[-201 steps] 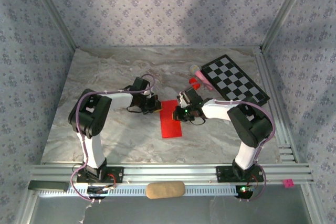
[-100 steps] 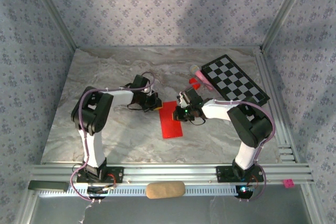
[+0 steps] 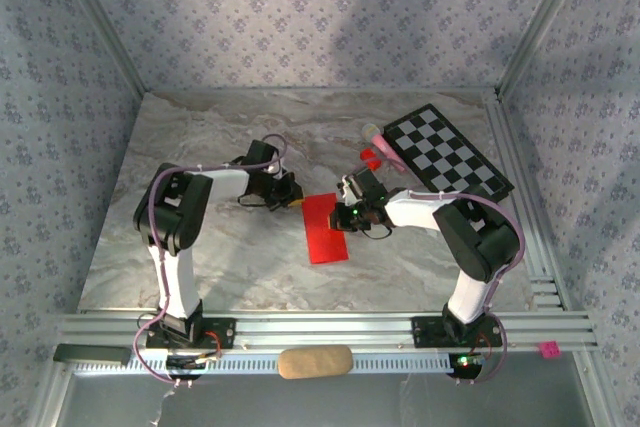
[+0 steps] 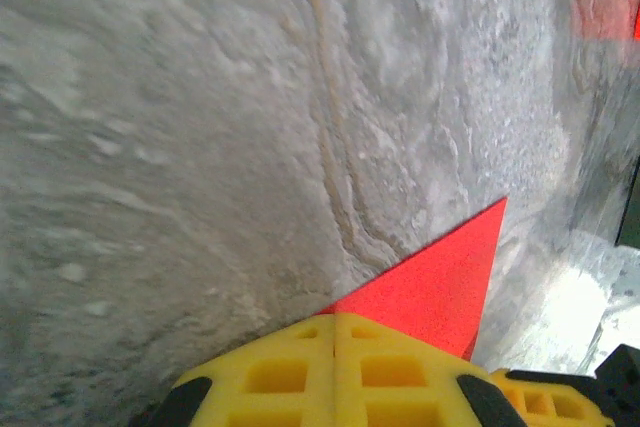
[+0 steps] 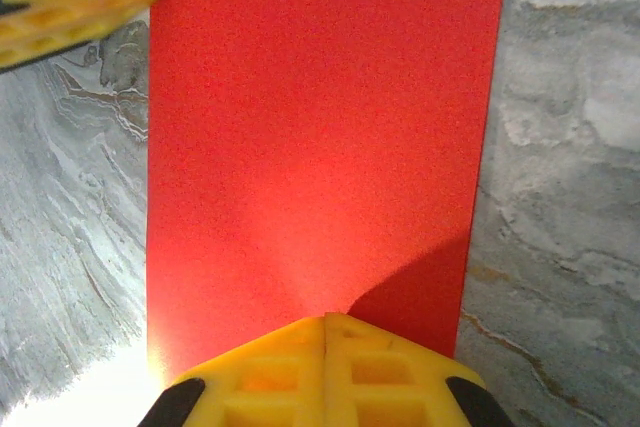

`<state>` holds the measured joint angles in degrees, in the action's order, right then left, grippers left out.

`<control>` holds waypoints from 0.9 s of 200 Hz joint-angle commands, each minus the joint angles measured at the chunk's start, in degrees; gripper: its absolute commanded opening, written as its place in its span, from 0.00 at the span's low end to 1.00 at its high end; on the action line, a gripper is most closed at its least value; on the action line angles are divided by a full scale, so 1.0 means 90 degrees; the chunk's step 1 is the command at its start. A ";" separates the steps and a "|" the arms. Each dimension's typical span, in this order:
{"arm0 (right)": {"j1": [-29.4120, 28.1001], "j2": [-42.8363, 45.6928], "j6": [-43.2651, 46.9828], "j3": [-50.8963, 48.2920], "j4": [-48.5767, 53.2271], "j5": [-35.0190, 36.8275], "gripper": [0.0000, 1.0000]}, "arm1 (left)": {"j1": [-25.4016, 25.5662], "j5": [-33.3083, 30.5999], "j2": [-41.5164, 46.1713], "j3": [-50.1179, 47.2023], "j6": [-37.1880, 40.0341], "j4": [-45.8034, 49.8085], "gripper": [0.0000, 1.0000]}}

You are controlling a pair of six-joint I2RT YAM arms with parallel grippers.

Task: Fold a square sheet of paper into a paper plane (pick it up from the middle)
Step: First fold the square sheet of paper in half at the center of the table.

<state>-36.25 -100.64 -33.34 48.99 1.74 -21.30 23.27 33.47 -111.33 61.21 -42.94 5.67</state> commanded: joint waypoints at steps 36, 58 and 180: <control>0.0073 -0.0163 0.0214 -0.0356 0.1041 0.0323 0.00 | -0.0261 -0.0706 -0.0093 0.0025 -0.0267 -0.0153 0.00; 0.0082 -0.0139 0.0218 -0.0376 0.1046 0.0332 0.00 | -0.0256 -0.0702 -0.0041 0.0014 -0.0272 -0.0132 0.00; 0.0082 -0.0136 0.0212 -0.0355 0.1013 0.0362 0.00 | 0.0769 0.0117 0.0859 -0.0454 0.0357 -0.0454 0.00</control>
<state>-35.97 -100.16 -32.88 48.45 1.87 -21.50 28.88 30.04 -101.03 59.46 -42.17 3.01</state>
